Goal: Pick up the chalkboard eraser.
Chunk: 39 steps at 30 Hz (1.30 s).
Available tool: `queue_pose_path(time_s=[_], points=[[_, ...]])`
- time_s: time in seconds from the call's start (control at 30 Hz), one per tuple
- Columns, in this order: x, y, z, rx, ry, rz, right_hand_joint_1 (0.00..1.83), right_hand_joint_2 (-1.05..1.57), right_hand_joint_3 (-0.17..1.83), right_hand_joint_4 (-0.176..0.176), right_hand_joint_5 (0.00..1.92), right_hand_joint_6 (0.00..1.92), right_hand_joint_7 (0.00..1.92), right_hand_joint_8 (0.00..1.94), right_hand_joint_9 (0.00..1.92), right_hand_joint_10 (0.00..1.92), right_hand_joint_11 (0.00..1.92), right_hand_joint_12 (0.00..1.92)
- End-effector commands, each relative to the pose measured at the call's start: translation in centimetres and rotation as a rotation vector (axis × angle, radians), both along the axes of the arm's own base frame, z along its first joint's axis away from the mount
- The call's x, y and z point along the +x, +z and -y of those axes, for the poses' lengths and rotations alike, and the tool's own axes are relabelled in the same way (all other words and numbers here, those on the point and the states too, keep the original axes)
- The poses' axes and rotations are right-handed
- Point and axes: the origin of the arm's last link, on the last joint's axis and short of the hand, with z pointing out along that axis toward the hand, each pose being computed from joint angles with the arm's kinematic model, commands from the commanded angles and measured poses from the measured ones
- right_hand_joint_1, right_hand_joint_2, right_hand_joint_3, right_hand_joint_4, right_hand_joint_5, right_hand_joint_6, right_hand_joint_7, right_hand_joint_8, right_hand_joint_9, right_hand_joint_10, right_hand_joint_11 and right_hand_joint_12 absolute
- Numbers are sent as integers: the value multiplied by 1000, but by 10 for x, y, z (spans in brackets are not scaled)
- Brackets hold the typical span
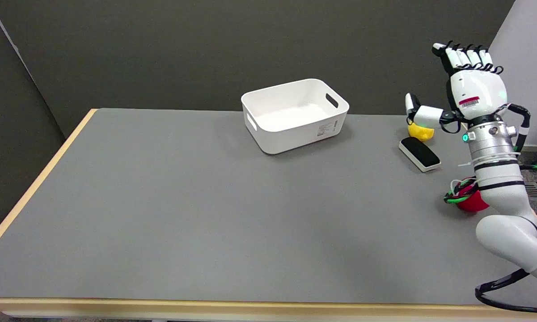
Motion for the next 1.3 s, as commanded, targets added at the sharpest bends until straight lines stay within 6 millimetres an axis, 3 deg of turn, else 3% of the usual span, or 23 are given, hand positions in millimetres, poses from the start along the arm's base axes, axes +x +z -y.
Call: queue_pose_path(time_s=[0.03, 0.13, 0.4, 0.57, 0.67, 0.77, 1.07, 1.3], points=[[1, -13, 14, -31, -111, -130, 526, 600, 961, 0, 172, 416, 264, 381, 140, 714, 0, 1122], [3, -20, 12, -21, -85, -125, 569, 625, 882, 5, 191, 378, 296, 332, 144, 719, -1, 1159], [5, -43, -8, 19, -70, -47, 548, 606, 962, 4, 206, 447, 311, 408, 185, 748, 30, 1148], [5, -49, -16, -104, -118, -40, 574, 620, 872, -58, 255, 471, 376, 432, 216, 863, 59, 1272], [-7, -44, -17, -177, -151, 32, 497, 605, 936, -90, 240, 505, 352, 490, 226, 851, 76, 1254], [-23, -42, -19, -274, -158, 100, 561, 625, 847, -112, 245, 480, 363, 453, 194, 899, 59, 1288], [-40, -65, -16, -410, -131, 211, 570, 635, 833, -127, 236, 473, 342, 447, 164, 893, 33, 1267], [-41, -81, 8, -431, -177, 239, 579, 617, 870, -145, 214, 472, 308, 468, 150, 866, 11, 1272]])
